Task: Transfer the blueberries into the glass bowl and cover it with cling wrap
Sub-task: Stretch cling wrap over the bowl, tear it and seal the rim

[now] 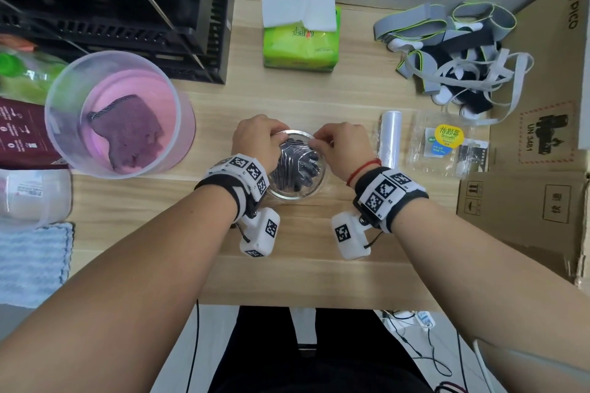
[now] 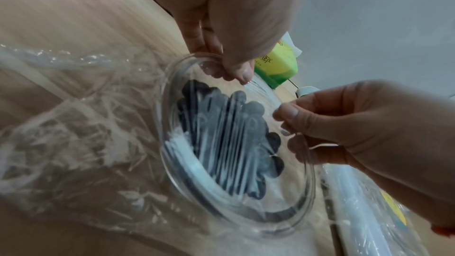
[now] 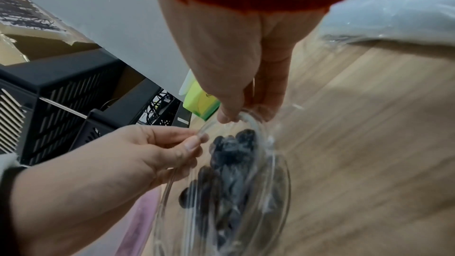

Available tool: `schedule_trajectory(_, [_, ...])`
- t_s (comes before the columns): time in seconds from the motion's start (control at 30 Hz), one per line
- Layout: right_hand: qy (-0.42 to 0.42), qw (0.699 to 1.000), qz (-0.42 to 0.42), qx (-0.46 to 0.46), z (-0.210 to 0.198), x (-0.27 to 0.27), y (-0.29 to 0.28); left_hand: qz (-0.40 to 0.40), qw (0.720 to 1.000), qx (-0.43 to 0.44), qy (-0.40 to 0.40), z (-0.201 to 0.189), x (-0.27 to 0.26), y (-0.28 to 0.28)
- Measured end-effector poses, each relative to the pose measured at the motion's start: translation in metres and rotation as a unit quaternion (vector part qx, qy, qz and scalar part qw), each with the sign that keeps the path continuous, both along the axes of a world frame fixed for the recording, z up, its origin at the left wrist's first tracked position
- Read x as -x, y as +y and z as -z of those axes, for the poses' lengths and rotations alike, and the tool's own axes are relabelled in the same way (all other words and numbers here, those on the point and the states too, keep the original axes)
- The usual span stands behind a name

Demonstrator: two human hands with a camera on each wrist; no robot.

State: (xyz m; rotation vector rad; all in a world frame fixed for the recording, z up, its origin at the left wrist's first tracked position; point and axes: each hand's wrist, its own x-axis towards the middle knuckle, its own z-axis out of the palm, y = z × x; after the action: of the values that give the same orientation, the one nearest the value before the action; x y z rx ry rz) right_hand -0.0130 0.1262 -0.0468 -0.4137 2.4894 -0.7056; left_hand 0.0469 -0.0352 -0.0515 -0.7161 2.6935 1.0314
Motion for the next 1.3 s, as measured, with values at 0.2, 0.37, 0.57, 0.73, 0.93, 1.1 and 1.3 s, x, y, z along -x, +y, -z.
schedule_trajectory(0.2, [-0.036, 0.996, 0.087, -0.01, 0.007, -0.013, 0.01, -0.026, 1.0, 0.006, -0.005, -0.001, -0.002, 0.002])
schedule_trajectory(0.37, [-0.07, 0.99, 0.121, 0.013, 0.009, -0.012, 0.016, -0.075, 0.997, 0.001, 0.013, -0.001, -0.007, 0.008])
schedule_trajectory(0.57, [-0.154, 0.961, 0.199, 0.116, 0.012, -0.018, 0.024, -0.204, 0.979, -0.006, 0.014, -0.003, -0.003, 0.004])
schedule_trajectory(0.73, [-0.224, 0.92, 0.266, 0.183, 0.01, -0.023, 0.027, -0.189, 0.982, -0.009, 0.009, -0.002, -0.004, -0.001])
schedule_trajectory(0.93, [-0.26, 0.888, 0.313, 0.215, 0.015, -0.019, 0.026, -0.047, 0.996, -0.017, -0.072, -0.007, 0.0, 0.0])
schedule_trajectory(1.1, [-0.177, 0.923, 0.283, 0.193, 0.011, -0.004, 0.023, 0.025, 0.989, -0.029, -0.141, -0.017, 0.004, 0.001])
schedule_trajectory(1.3, [-0.113, 0.977, 0.152, 0.102, 0.01, 0.007, 0.016, 0.048, 0.982, -0.014, -0.184, -0.013, 0.014, 0.002])
